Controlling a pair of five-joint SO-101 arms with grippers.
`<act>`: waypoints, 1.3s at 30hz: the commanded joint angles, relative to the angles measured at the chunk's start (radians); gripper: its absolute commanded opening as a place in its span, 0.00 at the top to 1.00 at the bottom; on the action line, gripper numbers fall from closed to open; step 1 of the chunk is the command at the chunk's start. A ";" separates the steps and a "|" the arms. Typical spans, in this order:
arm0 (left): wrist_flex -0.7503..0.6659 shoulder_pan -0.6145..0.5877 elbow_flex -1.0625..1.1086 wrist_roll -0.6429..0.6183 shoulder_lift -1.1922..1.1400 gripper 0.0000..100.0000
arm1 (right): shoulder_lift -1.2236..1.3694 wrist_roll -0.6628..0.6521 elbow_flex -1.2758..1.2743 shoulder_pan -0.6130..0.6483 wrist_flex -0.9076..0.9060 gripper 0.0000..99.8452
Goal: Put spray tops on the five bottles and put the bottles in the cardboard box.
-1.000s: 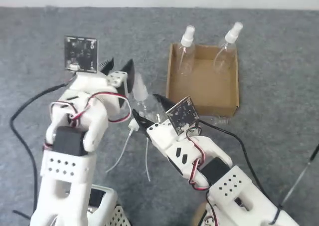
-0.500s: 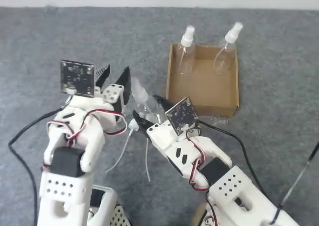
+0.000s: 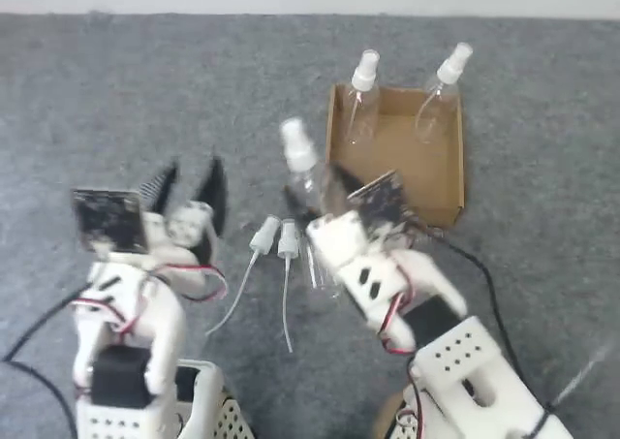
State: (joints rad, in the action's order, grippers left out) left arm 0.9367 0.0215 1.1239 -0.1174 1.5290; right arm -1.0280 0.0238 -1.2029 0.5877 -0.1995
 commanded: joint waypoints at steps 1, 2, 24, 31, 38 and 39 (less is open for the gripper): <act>-0.012 0.155 0.097 0.094 0.094 0.83 | -0.018 0.011 0.247 -0.056 -0.120 0.99; -0.015 0.193 0.114 0.112 0.106 0.83 | -0.005 0.011 0.304 -0.054 -0.157 0.99; -0.127 0.250 0.255 0.153 0.115 0.72 | 0.361 0.005 0.810 0.094 -0.636 0.99; -0.127 0.250 0.257 0.153 0.115 0.72 | 0.303 0.003 0.809 0.093 -0.722 0.99; -0.127 0.250 0.257 0.153 0.115 0.72 | 0.245 -0.052 0.806 0.090 -0.760 0.99; -0.126 0.250 0.257 0.152 0.115 0.72 | 0.246 -0.063 0.799 0.082 -0.753 0.99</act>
State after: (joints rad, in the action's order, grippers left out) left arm 0.8339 0.2731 1.3878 0.0299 1.6333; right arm -0.7304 0.0069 -0.4649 0.6751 -0.9467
